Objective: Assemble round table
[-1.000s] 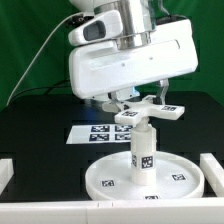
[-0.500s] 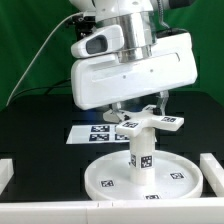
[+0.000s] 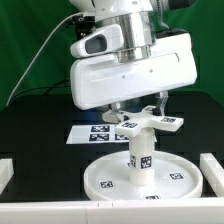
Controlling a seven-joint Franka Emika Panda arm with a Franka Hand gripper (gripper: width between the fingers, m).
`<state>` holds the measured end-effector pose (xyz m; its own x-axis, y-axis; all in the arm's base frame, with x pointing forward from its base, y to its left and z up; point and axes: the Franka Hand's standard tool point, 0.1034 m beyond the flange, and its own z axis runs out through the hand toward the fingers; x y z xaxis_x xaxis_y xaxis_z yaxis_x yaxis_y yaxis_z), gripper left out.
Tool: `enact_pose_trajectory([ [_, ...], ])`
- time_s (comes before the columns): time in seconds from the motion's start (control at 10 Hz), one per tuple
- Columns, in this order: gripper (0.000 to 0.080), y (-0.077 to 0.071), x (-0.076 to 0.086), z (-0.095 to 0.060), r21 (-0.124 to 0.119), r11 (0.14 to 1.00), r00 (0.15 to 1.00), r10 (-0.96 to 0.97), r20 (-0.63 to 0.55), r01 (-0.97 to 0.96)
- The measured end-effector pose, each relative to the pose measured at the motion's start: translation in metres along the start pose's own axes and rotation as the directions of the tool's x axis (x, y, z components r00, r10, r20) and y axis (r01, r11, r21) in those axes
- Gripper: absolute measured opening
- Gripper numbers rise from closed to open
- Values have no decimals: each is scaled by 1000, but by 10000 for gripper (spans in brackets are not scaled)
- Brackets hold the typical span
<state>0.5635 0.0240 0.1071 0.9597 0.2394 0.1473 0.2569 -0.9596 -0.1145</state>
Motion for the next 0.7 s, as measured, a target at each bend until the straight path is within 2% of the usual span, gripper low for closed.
enact_pose_trajectory([
  [0.2, 455, 1, 1, 1, -3, 989, 989, 147, -12, -147],
  [0.4, 455, -2, 1, 1, 1, 911, 910, 413, -38, -413],
  [0.6, 455, -4, 2, 2, 38, 779, 778, 627, -40, -626],
  [0.7, 455, -3, 1, 2, 49, 745, 744, 667, -52, -665],
])
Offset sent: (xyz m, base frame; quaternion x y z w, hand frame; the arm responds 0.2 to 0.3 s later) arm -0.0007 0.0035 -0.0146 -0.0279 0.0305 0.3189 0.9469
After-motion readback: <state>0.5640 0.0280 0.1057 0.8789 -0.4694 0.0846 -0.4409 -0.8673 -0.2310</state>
